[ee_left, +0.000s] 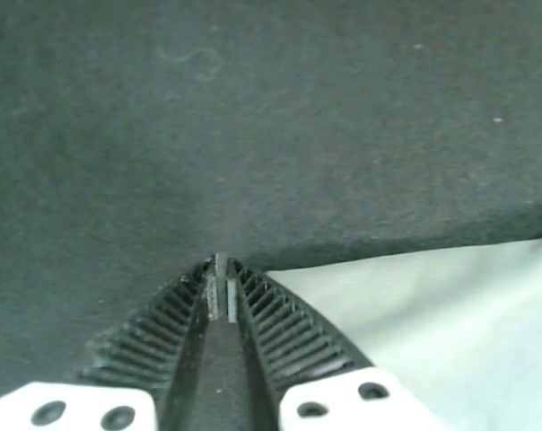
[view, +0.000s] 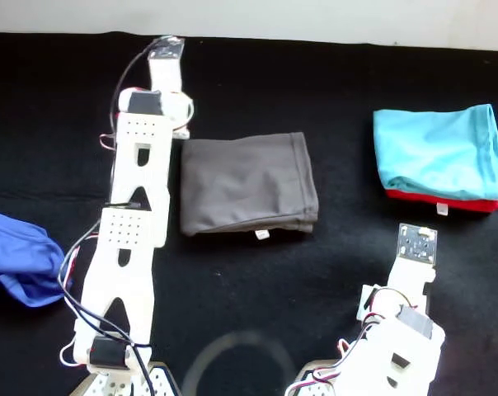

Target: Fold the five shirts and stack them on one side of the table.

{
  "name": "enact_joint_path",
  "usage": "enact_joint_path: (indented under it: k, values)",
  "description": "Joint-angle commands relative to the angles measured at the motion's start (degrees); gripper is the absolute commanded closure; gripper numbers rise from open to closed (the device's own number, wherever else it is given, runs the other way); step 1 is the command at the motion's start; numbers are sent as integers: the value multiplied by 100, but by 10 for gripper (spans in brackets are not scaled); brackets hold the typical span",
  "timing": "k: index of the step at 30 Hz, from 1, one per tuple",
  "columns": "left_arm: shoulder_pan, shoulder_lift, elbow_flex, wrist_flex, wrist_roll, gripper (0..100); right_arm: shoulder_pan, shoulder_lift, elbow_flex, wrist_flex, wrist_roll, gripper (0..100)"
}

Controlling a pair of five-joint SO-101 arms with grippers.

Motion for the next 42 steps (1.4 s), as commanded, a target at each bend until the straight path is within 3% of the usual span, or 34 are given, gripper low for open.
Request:
enact_joint_path:
  k: [1,7,11,20,32,42]
  values:
    - [31,-110,-101,70,-44,987,-4,-4,171,-110,-62,992]
    - [549,-66,-426,791,-35,987,-4,-4,171,-110,-62,992]
    - [699,-57,-426,756,-35,987,-4,-4,171,-110,-62,992]
    - [629,321,-418,44,-53,987,-4,-4,171,-110,-62,992]
    - [171,356,-435,290,-44,987,-4,-4,171,-110,-62,992]
    - [523,-734,-444,1565,-35,987,-4,-4,171,-110,-62,992]
